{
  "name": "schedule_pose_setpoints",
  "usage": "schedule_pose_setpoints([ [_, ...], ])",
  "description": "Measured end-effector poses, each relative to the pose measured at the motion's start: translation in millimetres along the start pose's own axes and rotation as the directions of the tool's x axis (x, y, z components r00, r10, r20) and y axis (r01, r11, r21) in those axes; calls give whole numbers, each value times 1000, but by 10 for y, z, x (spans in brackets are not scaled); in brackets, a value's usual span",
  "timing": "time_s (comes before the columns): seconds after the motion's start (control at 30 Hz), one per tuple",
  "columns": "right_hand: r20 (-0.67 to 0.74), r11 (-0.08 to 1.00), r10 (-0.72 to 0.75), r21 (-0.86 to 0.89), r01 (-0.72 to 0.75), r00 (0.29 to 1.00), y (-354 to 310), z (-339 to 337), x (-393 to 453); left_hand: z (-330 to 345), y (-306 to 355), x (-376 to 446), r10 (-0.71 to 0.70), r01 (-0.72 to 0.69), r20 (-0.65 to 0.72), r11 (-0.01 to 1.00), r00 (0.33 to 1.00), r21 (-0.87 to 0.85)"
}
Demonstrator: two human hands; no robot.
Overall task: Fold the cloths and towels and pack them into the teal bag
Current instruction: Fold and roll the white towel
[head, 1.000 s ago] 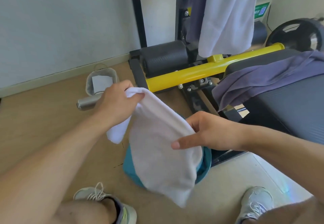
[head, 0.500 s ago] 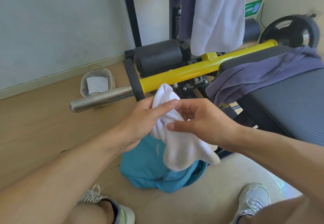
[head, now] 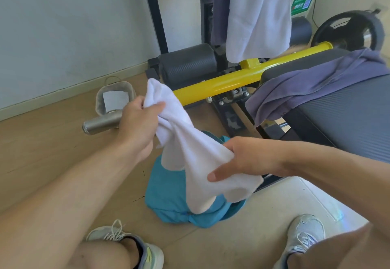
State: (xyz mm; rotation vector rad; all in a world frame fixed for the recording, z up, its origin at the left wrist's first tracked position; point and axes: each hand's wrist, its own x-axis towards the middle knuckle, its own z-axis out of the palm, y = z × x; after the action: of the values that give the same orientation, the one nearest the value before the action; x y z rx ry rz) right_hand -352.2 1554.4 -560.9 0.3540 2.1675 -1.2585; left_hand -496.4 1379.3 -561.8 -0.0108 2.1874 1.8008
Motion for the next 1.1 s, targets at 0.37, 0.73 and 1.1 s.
schedule_pose_setpoints([
  [0.37,-628,730,153,592,341,763,-109,31,91,105,-81,-122,206,-266,175,836,963,479],
  [0.73,-588,774,223,592,226,777,-118,-27,38,-196,-9,246,288,-184,-98,801,953,570],
  [1.1,-434,608,309,774,175,846,-110,100,58,-167,-80,192,155,-138,-49,956,987,260],
])
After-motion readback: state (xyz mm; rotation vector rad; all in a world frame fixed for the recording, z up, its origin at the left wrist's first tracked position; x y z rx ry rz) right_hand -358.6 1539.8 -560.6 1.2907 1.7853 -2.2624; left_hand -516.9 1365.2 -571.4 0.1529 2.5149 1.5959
